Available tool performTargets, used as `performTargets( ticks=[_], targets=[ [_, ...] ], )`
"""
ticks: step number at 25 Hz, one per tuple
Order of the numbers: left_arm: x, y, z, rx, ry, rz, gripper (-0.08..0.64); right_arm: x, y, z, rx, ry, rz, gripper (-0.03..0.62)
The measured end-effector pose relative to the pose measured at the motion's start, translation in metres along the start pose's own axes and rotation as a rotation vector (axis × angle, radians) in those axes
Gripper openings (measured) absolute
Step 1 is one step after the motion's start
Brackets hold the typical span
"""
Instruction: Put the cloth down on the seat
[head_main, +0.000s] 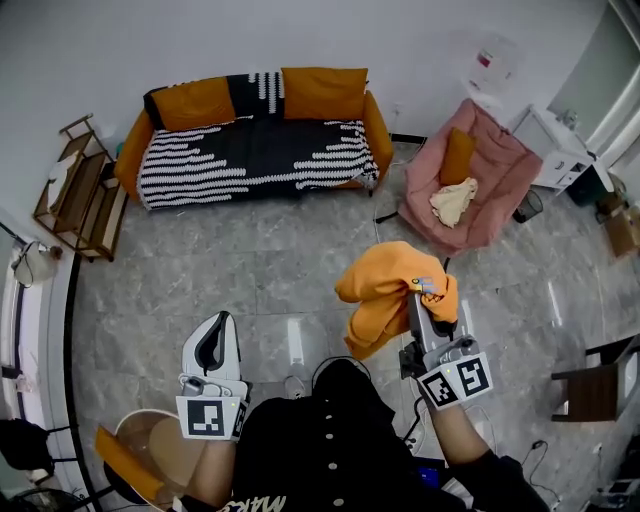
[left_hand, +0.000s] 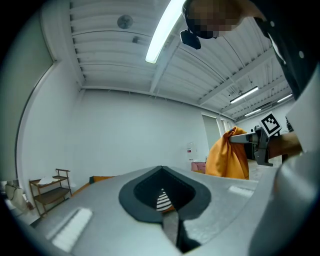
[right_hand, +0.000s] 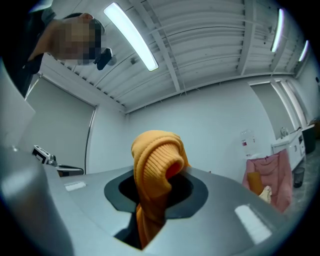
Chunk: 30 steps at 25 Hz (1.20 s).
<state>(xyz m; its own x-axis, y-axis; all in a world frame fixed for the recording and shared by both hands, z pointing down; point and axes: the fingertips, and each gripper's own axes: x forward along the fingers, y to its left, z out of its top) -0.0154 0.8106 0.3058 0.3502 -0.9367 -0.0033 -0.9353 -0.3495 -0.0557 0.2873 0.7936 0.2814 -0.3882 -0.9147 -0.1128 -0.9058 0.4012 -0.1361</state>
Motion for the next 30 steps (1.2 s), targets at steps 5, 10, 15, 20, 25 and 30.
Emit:
performTargets(
  ticks=[5,10,15,20,25,30],
  targets=[
    [0.007,0.011,-0.004,0.0,0.016,-0.016,0.0,0.012,0.002,-0.004,-0.003,0.009,-0.007,0.109],
    [0.019,0.029,-0.015,-0.01,0.033,0.002,0.002,0.038,0.0,-0.016,0.013,0.013,-0.005,0.109],
    [0.051,0.047,-0.022,-0.016,0.046,0.015,0.002,0.078,-0.007,-0.022,0.01,0.021,0.015,0.109],
    [0.093,0.061,-0.024,-0.012,0.051,0.015,0.002,0.123,-0.025,-0.026,0.014,0.017,0.021,0.109],
    [0.14,0.079,-0.018,0.003,0.049,0.012,0.002,0.171,-0.041,-0.025,0.011,0.007,0.037,0.109],
    [0.185,0.087,-0.011,0.013,0.041,0.01,0.002,0.211,-0.058,-0.025,0.016,0.009,0.056,0.109]
  ],
)
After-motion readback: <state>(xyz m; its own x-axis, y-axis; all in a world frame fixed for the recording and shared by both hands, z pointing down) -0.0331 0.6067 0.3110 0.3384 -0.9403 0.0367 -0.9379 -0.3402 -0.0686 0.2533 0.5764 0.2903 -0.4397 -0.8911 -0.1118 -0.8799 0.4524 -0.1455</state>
